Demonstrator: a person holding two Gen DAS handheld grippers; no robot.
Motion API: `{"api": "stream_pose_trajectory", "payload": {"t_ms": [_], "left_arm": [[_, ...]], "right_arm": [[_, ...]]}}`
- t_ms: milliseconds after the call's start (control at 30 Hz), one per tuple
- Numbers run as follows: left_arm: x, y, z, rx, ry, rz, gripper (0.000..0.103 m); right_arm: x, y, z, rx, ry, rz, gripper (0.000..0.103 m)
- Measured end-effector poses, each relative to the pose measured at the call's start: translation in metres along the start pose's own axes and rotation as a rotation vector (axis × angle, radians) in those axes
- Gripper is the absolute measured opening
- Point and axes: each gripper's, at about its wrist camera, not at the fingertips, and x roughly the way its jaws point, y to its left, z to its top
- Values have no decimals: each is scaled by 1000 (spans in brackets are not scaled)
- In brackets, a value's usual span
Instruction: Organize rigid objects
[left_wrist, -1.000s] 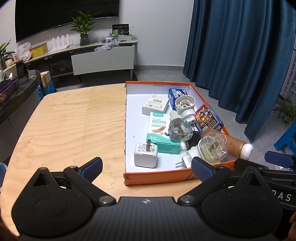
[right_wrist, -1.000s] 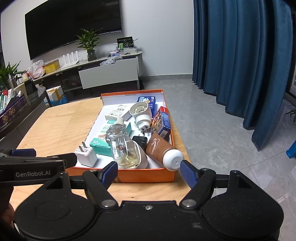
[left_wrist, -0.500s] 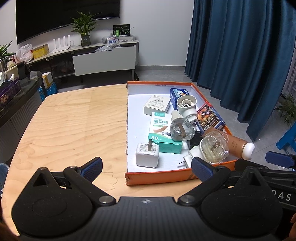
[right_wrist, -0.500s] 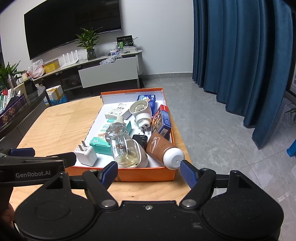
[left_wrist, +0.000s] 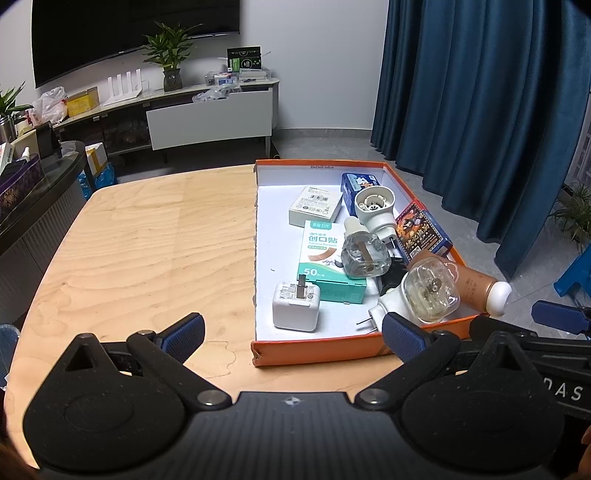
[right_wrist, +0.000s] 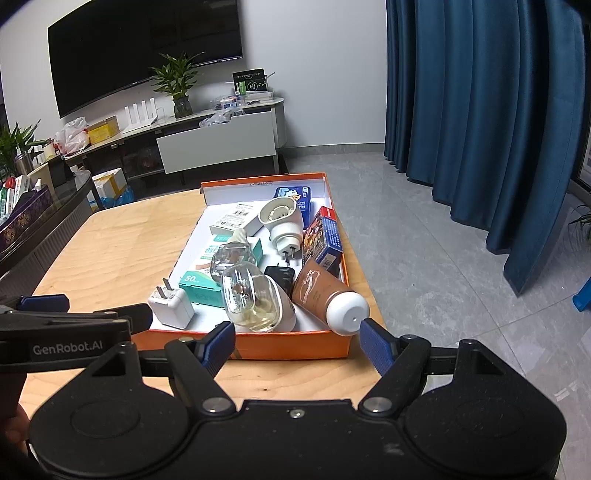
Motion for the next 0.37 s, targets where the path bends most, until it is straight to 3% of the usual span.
{"api": "stream_pose_trajectory", "payload": {"t_ms": [367], "left_arm": [[0, 0, 1, 3, -6, -4, 103]], "right_arm": [[0, 1, -1, 0, 3, -2, 88]]}}
